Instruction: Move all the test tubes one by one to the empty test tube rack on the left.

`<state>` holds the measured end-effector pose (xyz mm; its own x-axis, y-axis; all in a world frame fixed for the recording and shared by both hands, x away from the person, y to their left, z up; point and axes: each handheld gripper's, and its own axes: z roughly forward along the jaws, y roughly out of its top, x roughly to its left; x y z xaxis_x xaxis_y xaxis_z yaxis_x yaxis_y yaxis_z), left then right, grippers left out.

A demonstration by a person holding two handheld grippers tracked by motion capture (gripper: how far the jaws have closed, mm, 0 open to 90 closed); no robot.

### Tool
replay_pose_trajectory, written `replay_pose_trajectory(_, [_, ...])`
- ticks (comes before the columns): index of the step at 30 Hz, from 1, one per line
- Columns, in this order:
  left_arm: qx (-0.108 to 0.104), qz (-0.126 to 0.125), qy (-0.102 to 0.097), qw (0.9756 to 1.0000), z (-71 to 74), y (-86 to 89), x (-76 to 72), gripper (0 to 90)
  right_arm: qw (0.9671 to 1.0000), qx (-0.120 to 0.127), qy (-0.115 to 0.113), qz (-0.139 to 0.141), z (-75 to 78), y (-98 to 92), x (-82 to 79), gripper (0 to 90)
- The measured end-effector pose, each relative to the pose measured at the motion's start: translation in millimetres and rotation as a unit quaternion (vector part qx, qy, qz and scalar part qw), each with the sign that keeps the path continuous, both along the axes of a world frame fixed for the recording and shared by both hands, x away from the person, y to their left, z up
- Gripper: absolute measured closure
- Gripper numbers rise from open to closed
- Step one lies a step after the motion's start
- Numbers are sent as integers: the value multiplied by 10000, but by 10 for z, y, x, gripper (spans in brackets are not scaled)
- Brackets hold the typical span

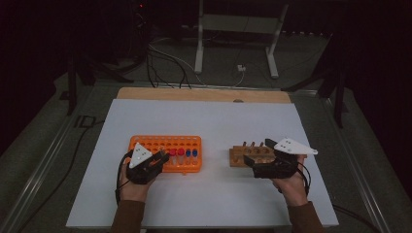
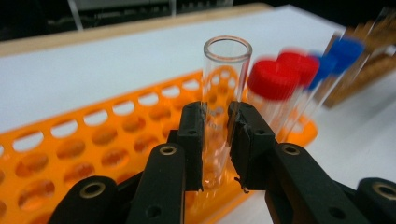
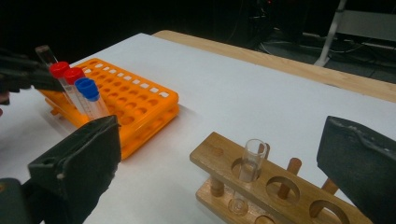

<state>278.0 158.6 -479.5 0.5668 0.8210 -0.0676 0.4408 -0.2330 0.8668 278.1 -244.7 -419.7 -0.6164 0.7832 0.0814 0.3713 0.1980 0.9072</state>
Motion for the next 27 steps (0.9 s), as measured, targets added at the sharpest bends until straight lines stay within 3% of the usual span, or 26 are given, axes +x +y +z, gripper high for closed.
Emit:
replay_pose_trajectory(2, [158,-32,76,9998,-24,-18,13,752,10000,-9,-6,23,-1,4,-1,0])
replay_pose_trajectory(10, [402,-75,226,9989,-63,-40,40,758,10000,-14,11,45,-8,6,2,0])
replay_pose_trajectory(27, [360,-76,393,9986,-89,-27,73,732,9999,-26,71,87,-43,25,19,0])
